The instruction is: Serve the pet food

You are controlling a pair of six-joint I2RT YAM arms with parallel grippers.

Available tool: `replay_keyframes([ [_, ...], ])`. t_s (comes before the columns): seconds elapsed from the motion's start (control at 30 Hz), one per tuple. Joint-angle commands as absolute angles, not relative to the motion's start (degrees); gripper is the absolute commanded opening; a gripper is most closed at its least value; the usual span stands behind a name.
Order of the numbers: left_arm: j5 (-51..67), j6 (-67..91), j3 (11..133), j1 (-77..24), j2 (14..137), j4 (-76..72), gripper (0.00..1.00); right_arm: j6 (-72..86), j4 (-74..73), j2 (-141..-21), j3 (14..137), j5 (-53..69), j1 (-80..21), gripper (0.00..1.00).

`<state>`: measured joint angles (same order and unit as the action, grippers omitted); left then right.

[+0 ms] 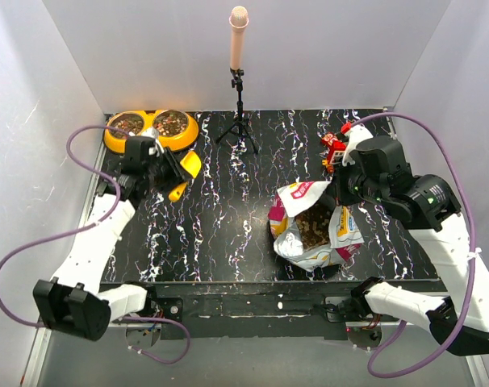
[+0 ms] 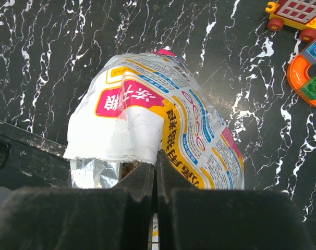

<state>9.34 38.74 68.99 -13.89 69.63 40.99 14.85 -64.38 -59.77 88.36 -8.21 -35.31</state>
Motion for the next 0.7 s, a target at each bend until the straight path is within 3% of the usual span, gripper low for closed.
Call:
replay_keyframes([
  [0.0,6.9,34.5,59.4,-13.7,64.1,37.0,0.0,17.7,-52.5,-58.4,94.1,-5.3,-35.0,0.01],
  [0.23,5.8,40.6,44.7,-13.4,61.3,26.6,0.0,18.4,-54.4,-59.3,95.4,-3.3,-35.0,0.01],
  [0.67,14.6,41.2,37.7,-4.7,68.7,18.6,0.0,21.5,-54.9,-58.9,93.6,-0.5,-35.1,0.01],
])
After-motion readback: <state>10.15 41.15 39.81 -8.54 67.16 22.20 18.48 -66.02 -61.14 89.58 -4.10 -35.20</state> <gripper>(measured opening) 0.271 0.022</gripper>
